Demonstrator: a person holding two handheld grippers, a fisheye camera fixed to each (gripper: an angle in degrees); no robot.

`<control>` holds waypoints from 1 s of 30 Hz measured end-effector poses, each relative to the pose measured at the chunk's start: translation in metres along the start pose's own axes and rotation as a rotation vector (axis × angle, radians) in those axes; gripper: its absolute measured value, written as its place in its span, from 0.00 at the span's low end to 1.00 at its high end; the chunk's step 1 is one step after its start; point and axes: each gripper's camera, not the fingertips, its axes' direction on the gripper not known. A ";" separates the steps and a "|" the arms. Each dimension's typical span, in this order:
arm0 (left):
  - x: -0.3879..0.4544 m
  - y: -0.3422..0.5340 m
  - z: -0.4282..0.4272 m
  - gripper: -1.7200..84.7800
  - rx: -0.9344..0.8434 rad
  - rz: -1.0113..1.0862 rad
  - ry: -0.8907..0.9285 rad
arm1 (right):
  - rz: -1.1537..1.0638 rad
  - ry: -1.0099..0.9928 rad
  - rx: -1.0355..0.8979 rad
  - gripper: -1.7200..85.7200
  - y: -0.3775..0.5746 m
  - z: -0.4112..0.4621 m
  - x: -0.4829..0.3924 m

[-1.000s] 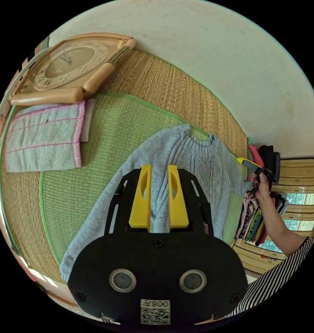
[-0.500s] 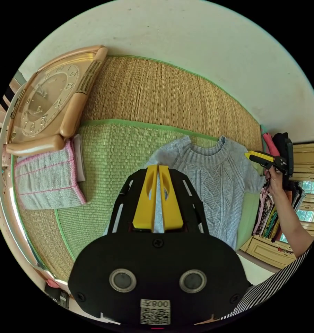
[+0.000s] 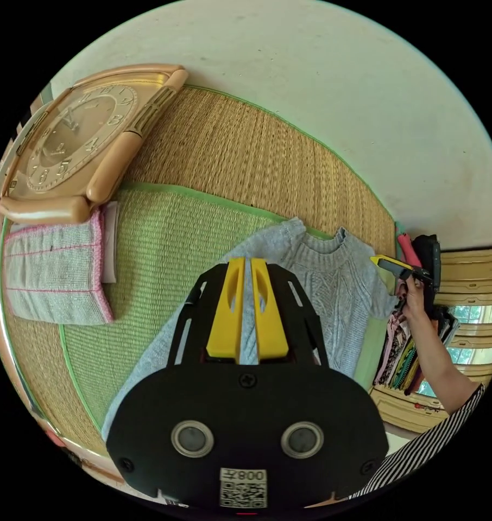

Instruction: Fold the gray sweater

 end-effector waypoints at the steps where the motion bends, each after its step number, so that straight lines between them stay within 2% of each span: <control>1: -0.001 0.002 0.000 0.04 -0.004 0.001 -0.004 | -0.004 0.008 0.014 0.11 0.005 -0.008 0.003; 5: -0.006 0.020 0.005 0.04 -0.008 0.010 0.046 | -0.017 -0.023 0.050 0.10 0.031 -0.028 0.010; 9: -0.017 0.033 0.036 0.03 -0.109 -0.019 -0.019 | -0.026 0.026 -0.037 0.09 0.050 -0.005 0.012; 10: -0.018 0.035 0.040 0.03 -0.110 -0.011 -0.019 | -0.014 0.049 -0.087 0.08 0.056 0.010 0.019; 14: -0.026 0.042 0.037 0.02 -0.048 -0.066 -0.012 | 0.044 -0.032 -0.011 0.04 0.076 -0.007 0.045; 17: -0.024 0.062 0.033 0.02 -0.002 -0.041 0.025 | 0.018 -0.002 0.031 0.02 0.105 -0.021 0.044; 21: -0.041 0.085 0.065 0.02 -0.125 -0.096 -0.049 | -0.022 0.099 -0.094 0.02 0.133 0.012 0.059; 23: -0.049 0.089 0.070 0.02 -0.088 -0.117 -0.016 | 0.006 0.086 -0.078 0.02 0.142 0.005 0.086; 26: -0.054 0.090 0.082 0.02 -0.085 -0.125 -0.015 | 0.040 0.207 -0.083 0.02 0.153 -0.001 0.121; 30: -0.052 0.100 0.094 0.02 -0.048 -0.129 -0.043 | 0.044 0.065 -0.059 0.02 0.166 -0.010 0.144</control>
